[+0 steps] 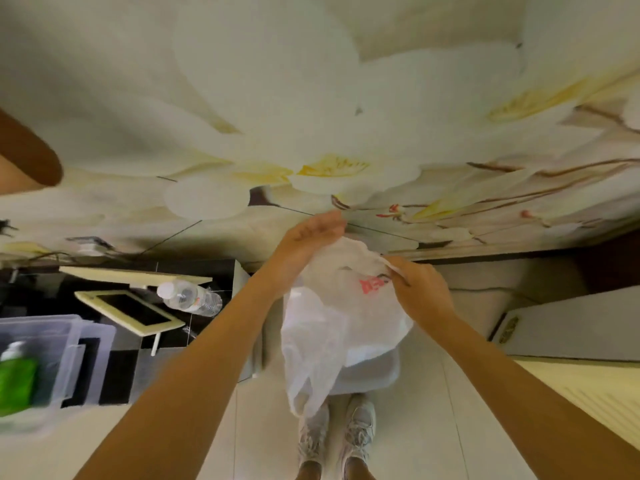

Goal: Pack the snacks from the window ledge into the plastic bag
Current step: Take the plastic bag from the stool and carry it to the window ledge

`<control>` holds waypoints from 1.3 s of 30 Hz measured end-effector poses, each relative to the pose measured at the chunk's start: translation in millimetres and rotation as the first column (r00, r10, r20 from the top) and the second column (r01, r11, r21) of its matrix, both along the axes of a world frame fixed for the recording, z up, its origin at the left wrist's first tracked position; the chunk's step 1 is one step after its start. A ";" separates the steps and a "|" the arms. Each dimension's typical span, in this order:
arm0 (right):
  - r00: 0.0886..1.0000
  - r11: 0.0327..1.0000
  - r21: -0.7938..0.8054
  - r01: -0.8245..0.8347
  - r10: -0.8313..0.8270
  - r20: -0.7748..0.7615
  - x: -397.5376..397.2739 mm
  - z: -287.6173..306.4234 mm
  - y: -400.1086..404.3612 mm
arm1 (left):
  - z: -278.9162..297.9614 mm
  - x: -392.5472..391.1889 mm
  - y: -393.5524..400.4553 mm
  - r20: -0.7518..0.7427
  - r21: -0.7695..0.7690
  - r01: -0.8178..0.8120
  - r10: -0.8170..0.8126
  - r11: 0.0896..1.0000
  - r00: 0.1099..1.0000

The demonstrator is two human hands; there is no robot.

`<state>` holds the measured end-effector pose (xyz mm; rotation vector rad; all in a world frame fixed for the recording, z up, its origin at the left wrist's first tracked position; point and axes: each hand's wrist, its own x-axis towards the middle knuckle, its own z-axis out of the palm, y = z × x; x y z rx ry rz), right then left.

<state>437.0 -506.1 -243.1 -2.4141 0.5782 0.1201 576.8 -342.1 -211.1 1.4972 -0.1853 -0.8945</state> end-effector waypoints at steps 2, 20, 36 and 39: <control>0.995 0.993 0.078 0.084 -0.089 0.055 -2.7 23.7 -4.7 | 23.2 -4.8 7.2 0.036 -0.033 -0.014 0.015 0.999 0.999; 0.914 0.915 0.315 0.254 -0.333 0.232 -72.1 192.5 -41.4 | 151.5 -81.5 -15.7 0.476 0.482 0.185 -0.433 0.857 0.766; 0.733 0.720 -0.146 0.679 -0.652 0.193 -268.7 240.0 16.4 | 240.3 -168.9 -119.6 0.607 0.135 0.444 -0.428 0.886 0.669; 0.646 0.621 -0.182 0.762 -0.746 0.160 -322.4 238.3 30.0 | 255.2 -199.8 -131.5 0.508 0.064 0.528 -0.483 0.847 0.713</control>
